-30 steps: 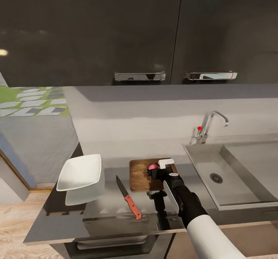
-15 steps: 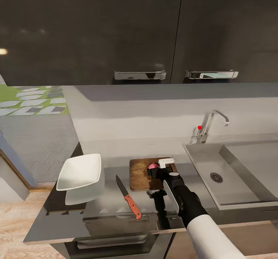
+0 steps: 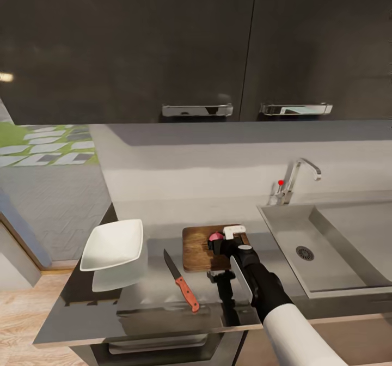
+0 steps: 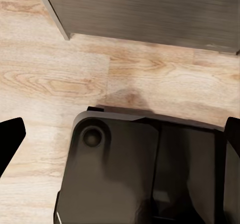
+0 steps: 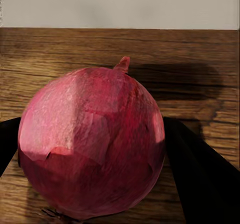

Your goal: In the kitchen, take the Vidalia onion out of the sink, dice it on the chopping board with the paring knife, put the diced onion into the bowl on the countertop, then place both the paring knife and the chopping board into the sink.

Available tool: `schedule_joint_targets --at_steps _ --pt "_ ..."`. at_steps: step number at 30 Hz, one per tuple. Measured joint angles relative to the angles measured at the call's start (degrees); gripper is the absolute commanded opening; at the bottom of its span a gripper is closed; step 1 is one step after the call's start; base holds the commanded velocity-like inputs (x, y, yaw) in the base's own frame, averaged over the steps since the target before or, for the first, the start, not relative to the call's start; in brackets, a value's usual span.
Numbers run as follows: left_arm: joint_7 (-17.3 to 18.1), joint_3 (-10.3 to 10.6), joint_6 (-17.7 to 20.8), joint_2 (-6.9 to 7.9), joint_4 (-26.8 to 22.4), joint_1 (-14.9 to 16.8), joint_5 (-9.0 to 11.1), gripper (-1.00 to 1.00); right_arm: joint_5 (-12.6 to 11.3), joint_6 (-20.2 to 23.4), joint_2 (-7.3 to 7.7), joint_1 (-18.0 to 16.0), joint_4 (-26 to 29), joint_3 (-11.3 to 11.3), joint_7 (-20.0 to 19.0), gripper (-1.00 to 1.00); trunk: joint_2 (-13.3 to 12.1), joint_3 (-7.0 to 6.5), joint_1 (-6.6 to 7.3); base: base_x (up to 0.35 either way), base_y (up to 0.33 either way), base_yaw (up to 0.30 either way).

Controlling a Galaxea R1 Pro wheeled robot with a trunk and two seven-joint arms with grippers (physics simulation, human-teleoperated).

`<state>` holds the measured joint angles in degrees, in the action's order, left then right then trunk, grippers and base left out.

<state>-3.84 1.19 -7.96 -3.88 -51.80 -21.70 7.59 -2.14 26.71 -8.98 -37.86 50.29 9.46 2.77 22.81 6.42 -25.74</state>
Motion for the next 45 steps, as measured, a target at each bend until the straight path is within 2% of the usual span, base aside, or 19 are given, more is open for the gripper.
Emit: schedule_joint_targets --at_steps 13,40,41,45 --pt "0.0 0.0 0.0 0.0 0.0 0.0 0.0 1.0 0.0 0.0 0.0 0.0 0.0 0.0 0.0 -1.0 0.0 -1.02 0.0 0.0 0.0 0.0" --pt "0.0 0.0 0.0 0.0 -0.1 0.0 0.0 1.0 0.1 0.0 0.0 0.0 0.0 0.0 0.0 -1.0 0.0 -1.1 0.0 0.0 0.041 0.0" --pt "0.0 0.0 0.0 0.0 -0.1 0.0 0.0 1.0 0.1 0.0 0.0 0.0 0.0 0.0 0.0 1.0 0.0 -1.1 0.0 0.0 0.0 0.0" --pt "0.0 0.0 0.0 0.0 -0.1 0.0 0.0 1.0 0.0 0.0 0.0 0.0 0.0 0.0 0.0 1.0 0.0 -1.1 0.0 0.0 0.0 0.0"
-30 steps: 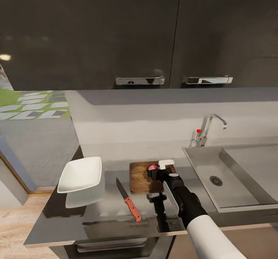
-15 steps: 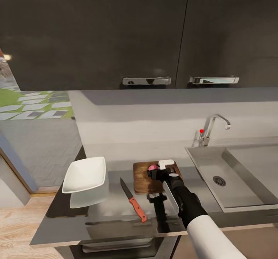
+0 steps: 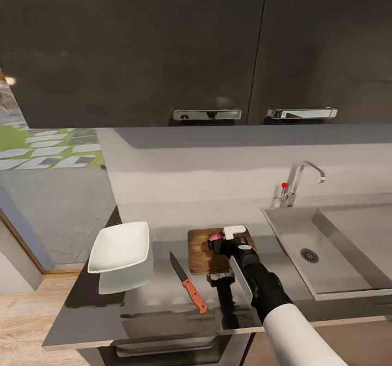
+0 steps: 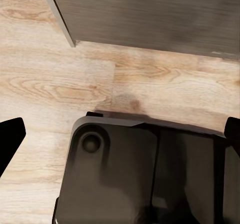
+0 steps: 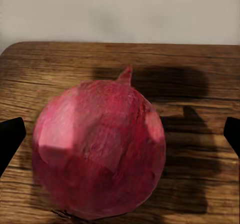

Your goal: In the kitchen, take the Vidalia onion out of the sink, dice it on the chopping board with the paring knife, put the diced onion into the bowl on the countertop, then place both the paring knife and the chopping board into the sink.

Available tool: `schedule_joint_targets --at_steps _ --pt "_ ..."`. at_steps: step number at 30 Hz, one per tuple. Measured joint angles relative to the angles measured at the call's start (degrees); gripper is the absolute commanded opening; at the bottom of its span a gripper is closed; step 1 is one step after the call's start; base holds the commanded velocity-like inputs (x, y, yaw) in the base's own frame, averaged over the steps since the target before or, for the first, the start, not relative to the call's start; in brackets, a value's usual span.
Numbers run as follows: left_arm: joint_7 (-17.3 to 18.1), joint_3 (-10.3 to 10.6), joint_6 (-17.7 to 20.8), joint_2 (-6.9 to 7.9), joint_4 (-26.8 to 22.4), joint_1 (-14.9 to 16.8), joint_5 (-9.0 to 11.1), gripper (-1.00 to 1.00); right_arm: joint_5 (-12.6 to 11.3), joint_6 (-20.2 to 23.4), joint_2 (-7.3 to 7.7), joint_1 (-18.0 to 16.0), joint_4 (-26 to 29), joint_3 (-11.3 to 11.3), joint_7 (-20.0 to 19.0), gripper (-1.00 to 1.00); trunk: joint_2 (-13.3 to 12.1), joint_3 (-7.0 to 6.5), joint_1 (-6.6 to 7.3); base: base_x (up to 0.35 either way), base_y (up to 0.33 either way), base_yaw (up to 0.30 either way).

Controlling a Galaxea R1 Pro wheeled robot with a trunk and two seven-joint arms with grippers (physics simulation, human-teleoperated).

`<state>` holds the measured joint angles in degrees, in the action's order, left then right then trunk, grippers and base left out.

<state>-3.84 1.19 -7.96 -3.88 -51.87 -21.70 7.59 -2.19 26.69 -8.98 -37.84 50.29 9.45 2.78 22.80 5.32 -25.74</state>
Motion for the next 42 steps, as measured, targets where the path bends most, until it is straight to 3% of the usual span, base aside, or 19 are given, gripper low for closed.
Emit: schedule_joint_targets --at_steps 31,42 --pt "0.0 0.0 0.0 0.0 0.0 0.0 0.0 1.0 0.1 0.0 0.02 0.0 0.0 0.0 0.1 1.0 0.0 0.0 0.0 0.0 0.0 0.0" --pt "0.0 0.0 0.0 0.0 0.0 0.0 0.0 1.0 0.0 0.0 0.0 0.0 0.0 0.0 0.1 1.0 0.0 -0.76 0.0 0.0 0.0 0.0"
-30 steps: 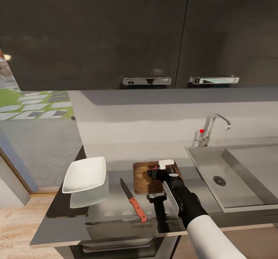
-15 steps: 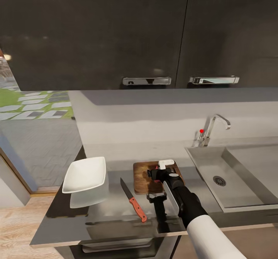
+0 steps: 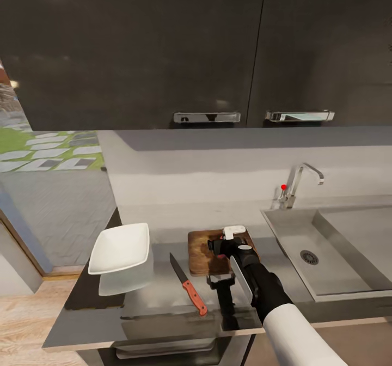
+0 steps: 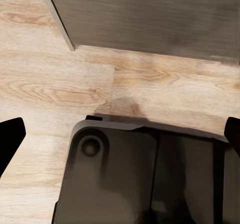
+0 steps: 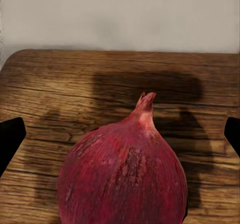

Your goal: In the kitchen, take the Vidalia onion out of the sink, dice it on the chopping board with the paring knife, put the diced onion into the bowl on the countertop, then place both the paring knife and the chopping board into the sink.

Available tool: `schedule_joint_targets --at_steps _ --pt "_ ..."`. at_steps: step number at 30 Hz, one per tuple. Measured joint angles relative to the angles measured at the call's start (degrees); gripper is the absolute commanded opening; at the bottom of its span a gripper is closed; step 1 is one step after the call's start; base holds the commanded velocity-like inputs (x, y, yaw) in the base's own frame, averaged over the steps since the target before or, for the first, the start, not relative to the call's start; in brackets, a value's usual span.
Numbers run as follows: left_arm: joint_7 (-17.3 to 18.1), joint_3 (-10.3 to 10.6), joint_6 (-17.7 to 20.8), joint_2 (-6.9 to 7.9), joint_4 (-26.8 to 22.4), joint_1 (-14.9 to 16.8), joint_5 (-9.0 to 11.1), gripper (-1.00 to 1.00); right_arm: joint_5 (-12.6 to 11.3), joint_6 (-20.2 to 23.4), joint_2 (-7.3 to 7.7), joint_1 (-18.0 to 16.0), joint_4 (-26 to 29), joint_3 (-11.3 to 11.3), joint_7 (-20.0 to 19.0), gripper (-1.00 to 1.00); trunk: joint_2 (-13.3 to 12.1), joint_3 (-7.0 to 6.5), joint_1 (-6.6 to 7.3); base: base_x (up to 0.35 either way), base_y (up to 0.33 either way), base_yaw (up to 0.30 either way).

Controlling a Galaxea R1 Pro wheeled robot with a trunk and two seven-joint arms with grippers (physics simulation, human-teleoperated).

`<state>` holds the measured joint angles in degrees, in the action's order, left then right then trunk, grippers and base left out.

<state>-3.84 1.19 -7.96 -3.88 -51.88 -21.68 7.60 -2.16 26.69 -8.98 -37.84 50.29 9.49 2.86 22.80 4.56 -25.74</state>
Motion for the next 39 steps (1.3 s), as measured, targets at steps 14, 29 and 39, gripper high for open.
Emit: schedule_joint_targets --at_steps 14,29,39 --pt "0.0 0.0 0.0 0.0 0.0 0.0 0.0 1.0 0.0 0.0 0.01 0.0 0.0 0.0 0.0 1.0 0.0 -1.29 -0.02 -0.125 0.093 0.0" --pt "0.0 0.0 0.0 0.0 0.1 0.0 0.0 1.0 0.0 0.0 0.0 0.0 0.0 0.0 0.0 1.0 0.0 -2.66 -0.03 -0.304 0.03 0.0" --pt "0.0 0.0 0.0 0.0 0.1 0.0 0.0 1.0 0.0 0.0 -0.01 0.0 0.0 0.1 0.0 1.0 0.0 -3.53 -0.03 -0.291 -0.118 0.0"
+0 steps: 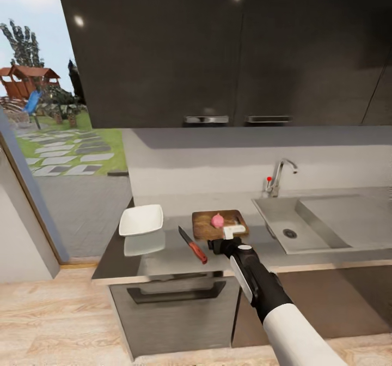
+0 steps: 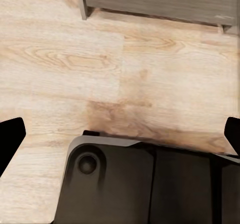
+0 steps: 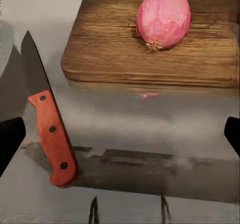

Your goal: In the kitchen, take the Vidalia onion out of the sink, dice it on the chopping board with the paring knife, put the diced onion into the bowl on the countertop, then place both the paring knife and the chopping board into the sink.

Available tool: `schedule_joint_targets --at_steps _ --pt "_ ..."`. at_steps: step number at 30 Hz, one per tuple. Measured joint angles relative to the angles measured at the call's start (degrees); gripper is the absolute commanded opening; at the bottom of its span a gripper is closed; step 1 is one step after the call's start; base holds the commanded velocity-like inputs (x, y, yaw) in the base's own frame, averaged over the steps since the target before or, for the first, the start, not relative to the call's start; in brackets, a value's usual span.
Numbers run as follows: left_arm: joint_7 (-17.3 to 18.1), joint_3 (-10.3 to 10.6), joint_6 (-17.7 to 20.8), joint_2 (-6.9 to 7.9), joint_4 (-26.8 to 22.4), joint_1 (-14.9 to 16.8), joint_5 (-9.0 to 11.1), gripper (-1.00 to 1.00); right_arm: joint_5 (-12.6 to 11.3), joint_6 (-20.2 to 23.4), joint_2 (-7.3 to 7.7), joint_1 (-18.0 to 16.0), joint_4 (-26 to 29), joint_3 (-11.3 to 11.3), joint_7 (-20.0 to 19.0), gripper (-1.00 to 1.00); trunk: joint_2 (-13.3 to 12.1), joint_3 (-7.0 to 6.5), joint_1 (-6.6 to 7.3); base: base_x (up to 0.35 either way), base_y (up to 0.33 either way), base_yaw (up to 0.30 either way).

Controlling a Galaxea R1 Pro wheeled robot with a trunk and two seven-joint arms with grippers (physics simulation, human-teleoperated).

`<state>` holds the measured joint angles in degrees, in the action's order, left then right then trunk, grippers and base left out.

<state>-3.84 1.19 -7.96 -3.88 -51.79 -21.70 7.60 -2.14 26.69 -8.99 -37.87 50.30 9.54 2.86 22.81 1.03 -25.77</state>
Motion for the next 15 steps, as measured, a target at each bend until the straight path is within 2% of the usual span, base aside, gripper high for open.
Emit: schedule_joint_targets --at_steps 3,9,15 --pt "0.0 0.0 0.0 -0.01 0.0 0.0 0.0 1.0 -0.1 0.0 0.01 0.0 0.0 0.0 0.0 1.0 0.0 -0.09 0.02 -0.093 0.006 0.0" --pt "0.0 0.0 0.0 -0.01 0.0 0.0 0.0 1.0 -0.2 -0.1 0.02 0.0 0.0 0.0 -0.1 1.0 0.0 -0.12 0.03 -0.022 0.146 0.0" --pt "0.0 0.0 0.0 -0.01 0.0 0.0 0.0 1.0 -0.3 0.0 0.01 0.0 0.0 0.1 -0.3 1.0 0.0 -0.13 0.02 -0.003 0.043 0.0"
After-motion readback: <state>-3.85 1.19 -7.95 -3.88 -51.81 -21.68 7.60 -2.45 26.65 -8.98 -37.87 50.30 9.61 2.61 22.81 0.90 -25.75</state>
